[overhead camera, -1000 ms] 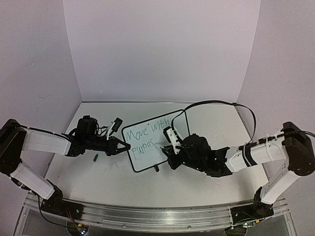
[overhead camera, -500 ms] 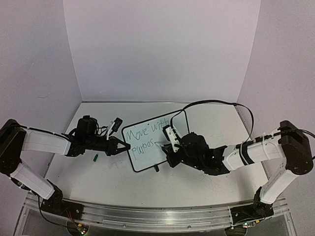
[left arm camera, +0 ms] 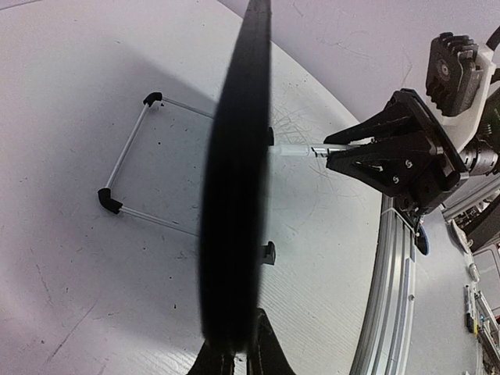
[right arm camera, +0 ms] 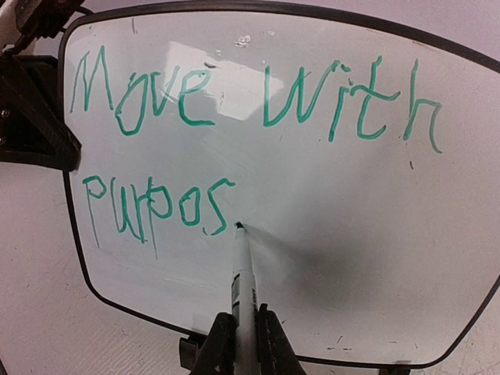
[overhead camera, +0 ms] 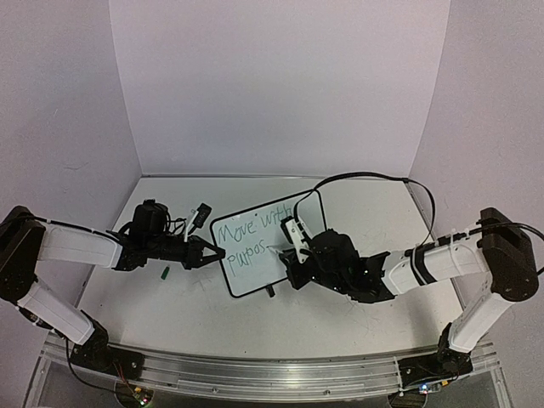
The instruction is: Write a sentence on the whiteboard
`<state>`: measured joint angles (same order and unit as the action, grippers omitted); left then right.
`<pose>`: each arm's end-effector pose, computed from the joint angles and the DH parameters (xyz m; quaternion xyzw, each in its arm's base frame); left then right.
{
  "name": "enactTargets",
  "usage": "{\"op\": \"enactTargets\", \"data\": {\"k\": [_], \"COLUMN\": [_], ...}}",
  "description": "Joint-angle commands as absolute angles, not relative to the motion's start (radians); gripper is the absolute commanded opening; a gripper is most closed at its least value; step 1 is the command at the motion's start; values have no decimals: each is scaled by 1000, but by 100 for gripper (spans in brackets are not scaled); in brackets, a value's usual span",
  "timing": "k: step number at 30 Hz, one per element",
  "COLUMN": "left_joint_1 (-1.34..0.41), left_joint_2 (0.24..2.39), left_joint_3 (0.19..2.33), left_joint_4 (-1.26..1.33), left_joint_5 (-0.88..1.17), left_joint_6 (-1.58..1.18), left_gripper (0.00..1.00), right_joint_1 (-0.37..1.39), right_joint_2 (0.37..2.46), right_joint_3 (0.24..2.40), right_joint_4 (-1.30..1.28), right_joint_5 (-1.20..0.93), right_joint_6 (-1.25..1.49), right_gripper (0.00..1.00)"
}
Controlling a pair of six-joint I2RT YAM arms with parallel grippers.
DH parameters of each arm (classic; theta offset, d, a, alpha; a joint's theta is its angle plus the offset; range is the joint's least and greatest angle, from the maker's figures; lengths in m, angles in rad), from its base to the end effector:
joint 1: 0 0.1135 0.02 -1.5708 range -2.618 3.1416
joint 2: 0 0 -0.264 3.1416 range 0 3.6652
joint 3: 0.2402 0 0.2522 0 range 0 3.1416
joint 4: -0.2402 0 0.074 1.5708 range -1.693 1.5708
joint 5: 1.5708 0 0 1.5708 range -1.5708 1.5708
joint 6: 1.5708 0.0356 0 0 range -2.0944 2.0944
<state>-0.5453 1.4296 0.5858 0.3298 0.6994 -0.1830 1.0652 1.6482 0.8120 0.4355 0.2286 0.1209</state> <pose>0.2263 -0.1641 0.1819 0.3161 0.7669 -0.4452 0.3372 0.1762 0.3016 0.1928 -0.3206 0.7663 0.2278 0.5081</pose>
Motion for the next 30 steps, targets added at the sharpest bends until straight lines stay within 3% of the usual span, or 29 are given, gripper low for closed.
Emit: {"op": "enactTargets", "data": {"k": [1, 30], "left_joint_1": [-546, -546], "left_joint_2": [1415, 1416], "left_joint_3": [606, 606], "left_joint_4": [296, 295], "left_joint_5": [650, 649], "left_joint_6": [-133, -129], "left_gripper": [0, 0], "right_joint_1": [1047, 1054], "right_joint_2": [1642, 1676], "right_joint_3": [823, 870], "right_joint_4": [456, 464], "right_joint_5": [300, 230], "right_joint_6": [158, 105], "right_gripper": [0, 0]}}
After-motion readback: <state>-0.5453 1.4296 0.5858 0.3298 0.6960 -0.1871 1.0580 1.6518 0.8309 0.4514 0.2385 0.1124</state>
